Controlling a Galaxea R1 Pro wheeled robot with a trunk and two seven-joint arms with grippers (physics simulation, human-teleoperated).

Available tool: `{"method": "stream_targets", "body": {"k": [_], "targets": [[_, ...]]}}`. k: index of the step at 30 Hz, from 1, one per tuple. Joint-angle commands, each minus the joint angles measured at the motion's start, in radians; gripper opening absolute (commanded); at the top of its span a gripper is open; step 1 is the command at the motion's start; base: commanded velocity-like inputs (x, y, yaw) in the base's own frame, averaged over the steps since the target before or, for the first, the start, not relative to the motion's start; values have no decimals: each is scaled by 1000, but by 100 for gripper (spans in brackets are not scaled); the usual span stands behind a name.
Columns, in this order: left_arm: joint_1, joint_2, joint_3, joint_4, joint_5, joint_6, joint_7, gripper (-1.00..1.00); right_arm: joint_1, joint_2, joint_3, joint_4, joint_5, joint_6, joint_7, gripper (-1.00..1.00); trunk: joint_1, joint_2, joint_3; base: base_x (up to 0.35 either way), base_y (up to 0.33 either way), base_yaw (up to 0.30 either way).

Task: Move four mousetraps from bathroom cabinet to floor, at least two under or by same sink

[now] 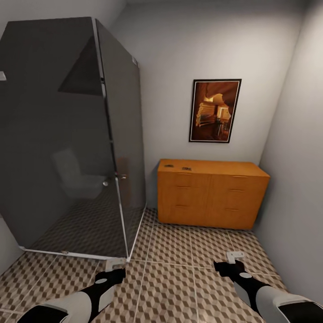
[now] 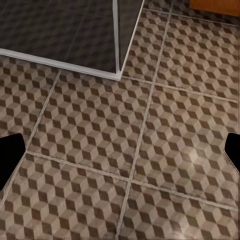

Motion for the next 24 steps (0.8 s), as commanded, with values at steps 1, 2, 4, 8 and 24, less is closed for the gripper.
{"method": "stream_targets", "body": {"k": [1, 2, 4, 8, 24], "targets": [[0, 0, 0, 0, 0, 0, 0, 100, 0, 0, 0, 0, 0, 0, 0, 100, 0, 0, 0, 325, -136, 0], [0, 0, 0, 0, 0, 0, 0, 100, 0, 0, 0, 0, 0, 0, 0, 100, 0, 0, 0, 325, -136, 0], [0, 0, 0, 0, 0, 0, 0, 100, 0, 0, 0, 0, 0, 0, 0, 100, 0, 0, 0, 325, -136, 0], [0, 0, 0, 0, 1, -1, 0, 100, 0, 0, 0, 0, 0, 0, 0, 100, 0, 0, 0, 325, -135, 0], [0, 0, 0, 1, 1, -4, -2, 100, 0, 0, 0, 0, 0, 0, 0, 100, 0, 0, 0, 303, -87, 0]]}}
